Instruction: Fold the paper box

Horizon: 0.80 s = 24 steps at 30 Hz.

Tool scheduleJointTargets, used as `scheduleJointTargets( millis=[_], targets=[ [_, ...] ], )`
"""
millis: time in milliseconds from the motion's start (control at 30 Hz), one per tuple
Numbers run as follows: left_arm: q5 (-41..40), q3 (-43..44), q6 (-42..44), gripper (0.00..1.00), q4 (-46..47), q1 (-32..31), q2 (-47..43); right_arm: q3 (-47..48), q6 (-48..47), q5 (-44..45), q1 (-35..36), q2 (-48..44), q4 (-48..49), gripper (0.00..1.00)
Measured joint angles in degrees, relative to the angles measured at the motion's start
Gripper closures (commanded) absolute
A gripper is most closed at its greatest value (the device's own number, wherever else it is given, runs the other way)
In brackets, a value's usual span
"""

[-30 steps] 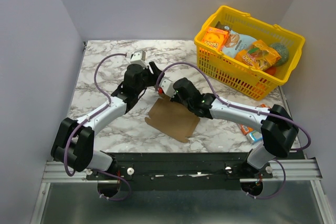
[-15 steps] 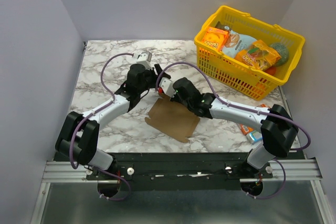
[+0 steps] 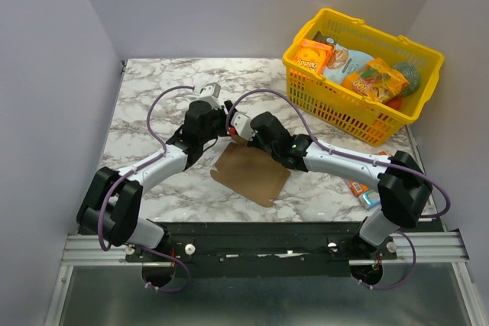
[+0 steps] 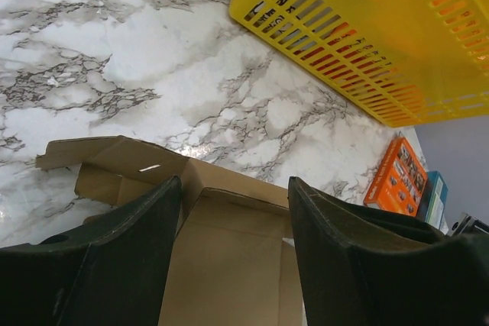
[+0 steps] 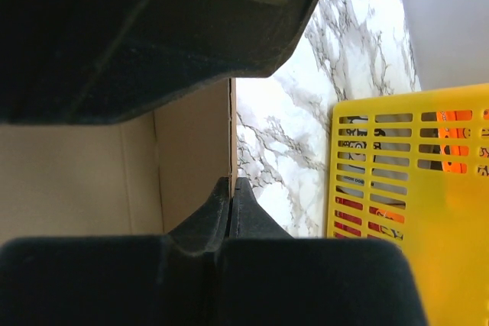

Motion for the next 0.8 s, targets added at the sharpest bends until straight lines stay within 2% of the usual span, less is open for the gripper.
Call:
scheduleJointTargets(
  millis=[233, 600, 800],
  targets=[
    [0.15, 0.35, -1.90, 0.46, 1.11, 0.00, 1.60, 0.02, 0.33, 0.02, 0.00, 0.00, 0.00, 0.99],
    [0.17, 2.10, -6.69, 0.56, 2.80, 0.07, 5.84, 0.02, 0.35, 0.11, -0.02, 0.11, 0.07, 0.99],
    [1.68, 1.46, -10.47, 0.66, 6.71, 1.03, 7.82, -0.04, 0.94, 0.42, -0.02, 0.15, 0.09, 0.76]
  ],
)
